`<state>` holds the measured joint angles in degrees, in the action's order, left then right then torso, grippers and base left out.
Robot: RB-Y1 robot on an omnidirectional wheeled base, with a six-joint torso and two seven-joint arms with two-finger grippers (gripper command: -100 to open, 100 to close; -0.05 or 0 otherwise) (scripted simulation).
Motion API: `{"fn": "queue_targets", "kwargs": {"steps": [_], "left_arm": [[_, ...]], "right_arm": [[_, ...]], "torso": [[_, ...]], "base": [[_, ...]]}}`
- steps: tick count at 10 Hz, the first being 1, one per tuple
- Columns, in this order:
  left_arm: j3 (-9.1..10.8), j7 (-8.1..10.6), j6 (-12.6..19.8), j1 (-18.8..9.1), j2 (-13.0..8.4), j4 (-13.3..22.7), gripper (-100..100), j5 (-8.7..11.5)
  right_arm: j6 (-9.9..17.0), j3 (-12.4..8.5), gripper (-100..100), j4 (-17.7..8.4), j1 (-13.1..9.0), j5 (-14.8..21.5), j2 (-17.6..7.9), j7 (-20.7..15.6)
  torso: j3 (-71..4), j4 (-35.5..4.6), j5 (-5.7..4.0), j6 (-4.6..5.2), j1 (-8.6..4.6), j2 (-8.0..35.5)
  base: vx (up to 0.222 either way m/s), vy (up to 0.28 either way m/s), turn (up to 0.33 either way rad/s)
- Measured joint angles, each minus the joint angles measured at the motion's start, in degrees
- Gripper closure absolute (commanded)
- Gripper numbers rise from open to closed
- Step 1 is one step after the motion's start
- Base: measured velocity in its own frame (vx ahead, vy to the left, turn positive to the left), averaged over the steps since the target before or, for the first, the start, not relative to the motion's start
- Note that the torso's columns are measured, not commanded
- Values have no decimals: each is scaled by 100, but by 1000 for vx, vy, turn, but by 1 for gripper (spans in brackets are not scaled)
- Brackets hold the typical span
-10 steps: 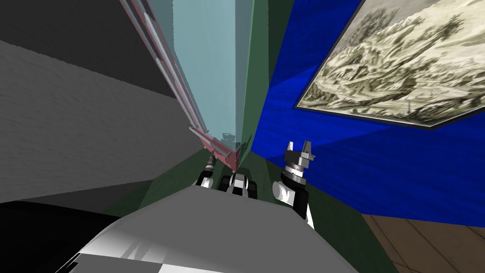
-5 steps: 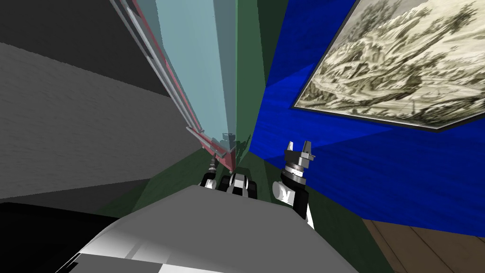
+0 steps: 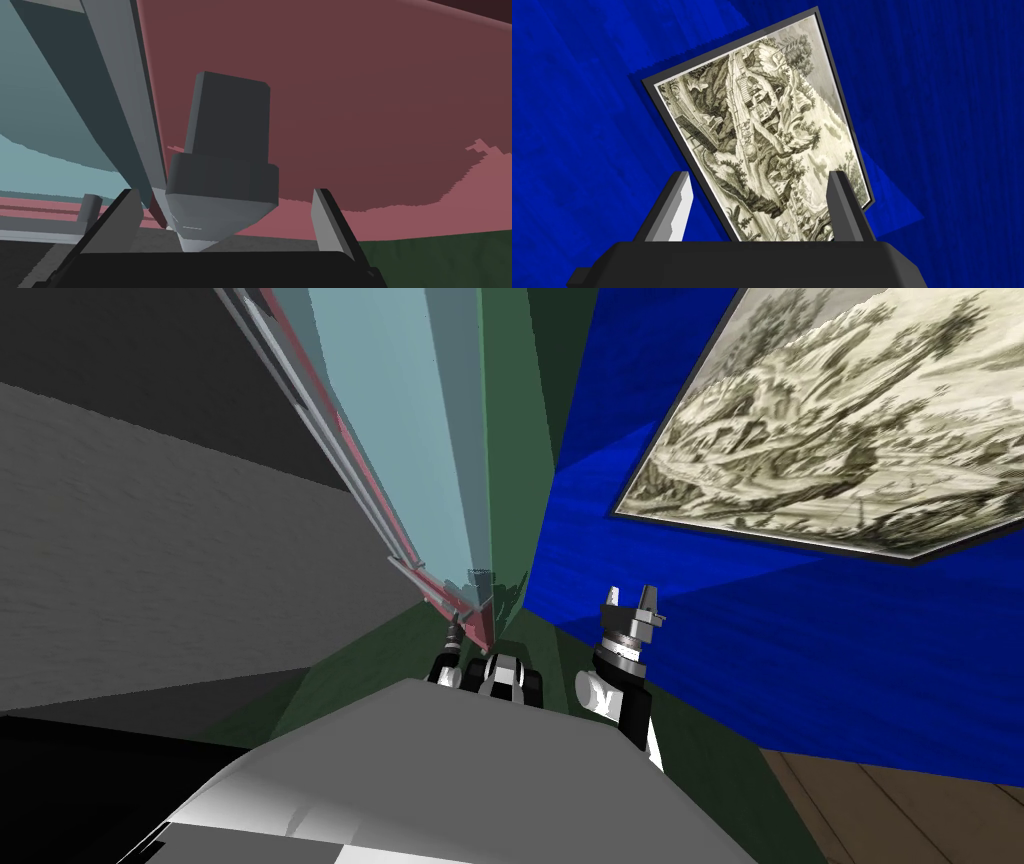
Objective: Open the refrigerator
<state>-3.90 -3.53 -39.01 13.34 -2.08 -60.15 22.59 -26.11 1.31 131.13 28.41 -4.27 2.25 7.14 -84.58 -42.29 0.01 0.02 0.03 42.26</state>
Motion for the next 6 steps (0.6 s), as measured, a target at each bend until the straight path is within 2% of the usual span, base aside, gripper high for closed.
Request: {"fn": "queue_targets", "kwargs": {"steps": [1,2,3,4,6], "left_arm": [[59,89,-12,-37,-110,75,-100,42],[64,111,-19,-41,-121,85,100,46],[9,41,-30,9,-20,-20,100,2],[-3,12,-36,19,-9,-32,100,-10],[43,93,81,61,-154,-171,100,42]], "right_arm": [[0,0,0,0,0,0,0,0],[0,0,0,0,1,0,0,0],[0,-1,0,0,1,0,-1,0],[0,-1,0,0,0,0,0,0],[0,-1,0,0,-2,0,0,0]], "torso": [[-4,2,-3,-2,-11,-5],[0,1,-1,-4,0,3],[8,11,16,-2,15,12],[4,5,13,1,12,4],[24,-4,6,-11,15,41]], "base": [[20,-26,-20],[-14,31,189],[-10,17,41],[-146,11,-121],[-184,40,-52]]}}
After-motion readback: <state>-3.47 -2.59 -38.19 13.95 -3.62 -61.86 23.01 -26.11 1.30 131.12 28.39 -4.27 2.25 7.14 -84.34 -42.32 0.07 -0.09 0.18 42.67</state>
